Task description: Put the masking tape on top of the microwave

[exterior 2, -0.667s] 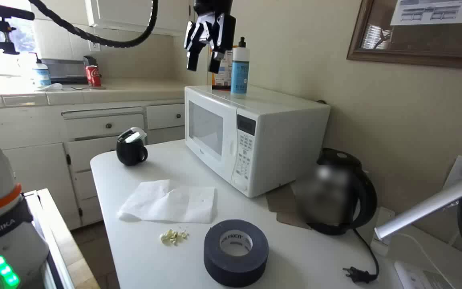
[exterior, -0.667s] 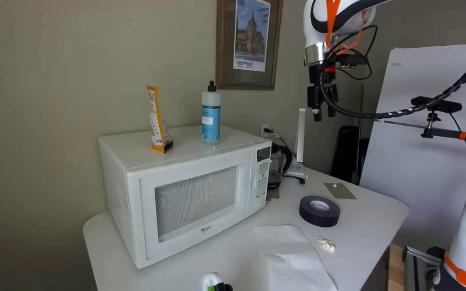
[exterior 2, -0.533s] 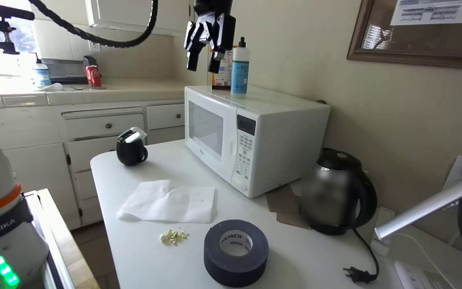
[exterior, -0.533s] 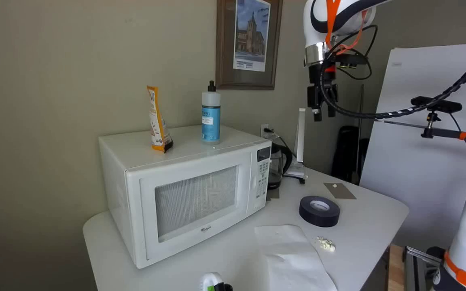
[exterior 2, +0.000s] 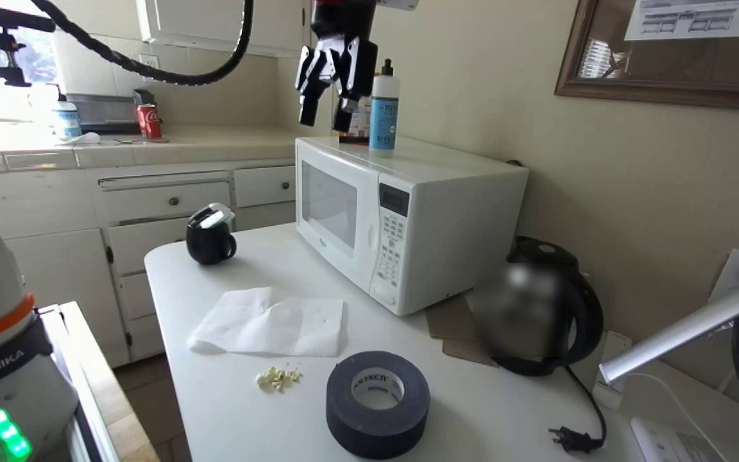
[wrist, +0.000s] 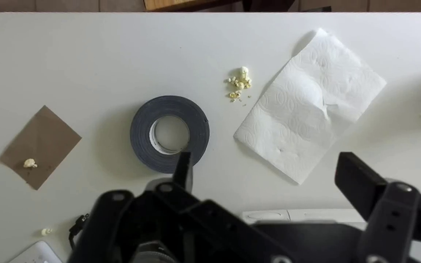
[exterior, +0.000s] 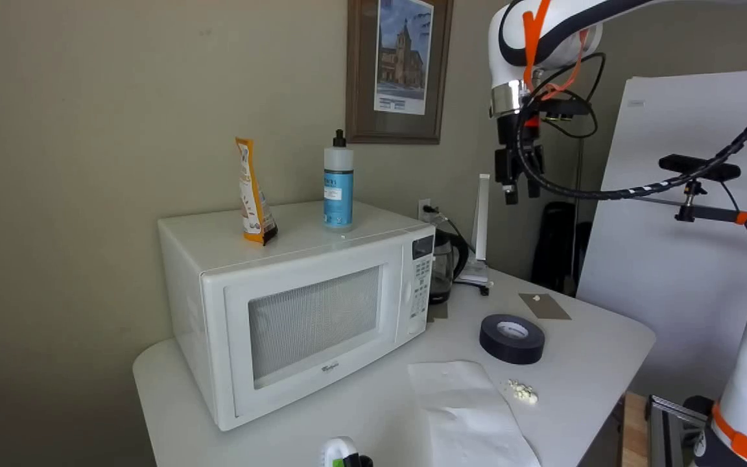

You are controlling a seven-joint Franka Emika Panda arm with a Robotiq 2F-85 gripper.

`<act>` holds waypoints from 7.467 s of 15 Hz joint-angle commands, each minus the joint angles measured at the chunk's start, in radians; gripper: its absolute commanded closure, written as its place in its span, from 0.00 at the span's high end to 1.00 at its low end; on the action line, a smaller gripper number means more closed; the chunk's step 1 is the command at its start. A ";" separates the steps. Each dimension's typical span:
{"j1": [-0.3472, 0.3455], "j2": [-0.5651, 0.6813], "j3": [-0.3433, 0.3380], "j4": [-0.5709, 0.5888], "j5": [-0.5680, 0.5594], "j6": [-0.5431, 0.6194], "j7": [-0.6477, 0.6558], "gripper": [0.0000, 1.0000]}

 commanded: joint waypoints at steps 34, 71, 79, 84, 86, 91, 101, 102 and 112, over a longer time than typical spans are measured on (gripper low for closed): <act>-0.116 0.555 -0.087 -0.304 0.252 0.957 -0.208 1.00; 0.049 0.441 -0.217 -0.377 -0.280 0.967 0.020 0.22; -0.058 0.429 -0.120 -0.380 -0.165 0.884 -0.177 1.00; -0.120 0.520 -0.110 -0.369 0.072 0.947 -0.401 1.00; -0.140 0.566 -0.095 -0.349 0.134 0.967 -0.444 1.00; -0.161 0.590 -0.073 -0.331 0.144 0.958 -0.420 1.00; -0.224 0.683 -0.013 -0.318 0.165 1.177 -0.478 1.00; -0.231 0.681 -0.005 -0.326 0.165 1.170 -0.477 1.00; -0.233 0.732 0.040 -0.314 0.144 1.164 -0.482 0.42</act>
